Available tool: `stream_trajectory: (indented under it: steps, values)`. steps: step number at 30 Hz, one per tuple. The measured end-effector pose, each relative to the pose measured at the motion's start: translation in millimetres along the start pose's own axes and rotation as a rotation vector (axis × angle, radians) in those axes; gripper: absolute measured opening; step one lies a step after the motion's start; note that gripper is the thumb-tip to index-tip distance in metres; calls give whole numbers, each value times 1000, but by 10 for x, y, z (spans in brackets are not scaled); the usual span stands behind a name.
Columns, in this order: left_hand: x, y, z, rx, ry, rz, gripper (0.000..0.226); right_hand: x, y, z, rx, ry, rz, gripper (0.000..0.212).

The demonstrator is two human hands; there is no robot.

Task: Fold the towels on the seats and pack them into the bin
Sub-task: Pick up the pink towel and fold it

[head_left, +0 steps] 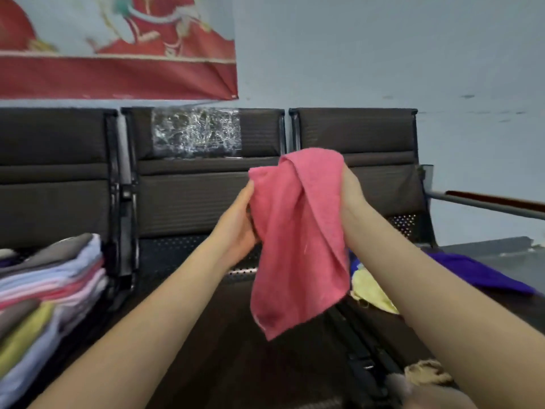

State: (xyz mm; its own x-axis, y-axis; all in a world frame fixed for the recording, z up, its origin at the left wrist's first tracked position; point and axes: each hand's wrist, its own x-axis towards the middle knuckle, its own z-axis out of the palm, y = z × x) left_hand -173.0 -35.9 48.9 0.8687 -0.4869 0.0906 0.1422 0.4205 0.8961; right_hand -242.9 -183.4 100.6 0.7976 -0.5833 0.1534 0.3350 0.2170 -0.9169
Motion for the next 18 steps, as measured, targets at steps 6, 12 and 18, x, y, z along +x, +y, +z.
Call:
stream_trajectory:
  steps: [6,12,18]
  values:
    - [-263,-157,-1233,144,338,48,13,-73,1080,577,-199,-108,13,35]
    - [-504,-360,-2157,593,571,14,12,-71,1886,536,-979,-661,-299,41]
    - [-622,-440,-2595,849,454,-51,9,9,2148,425,-1075,-948,21,33]
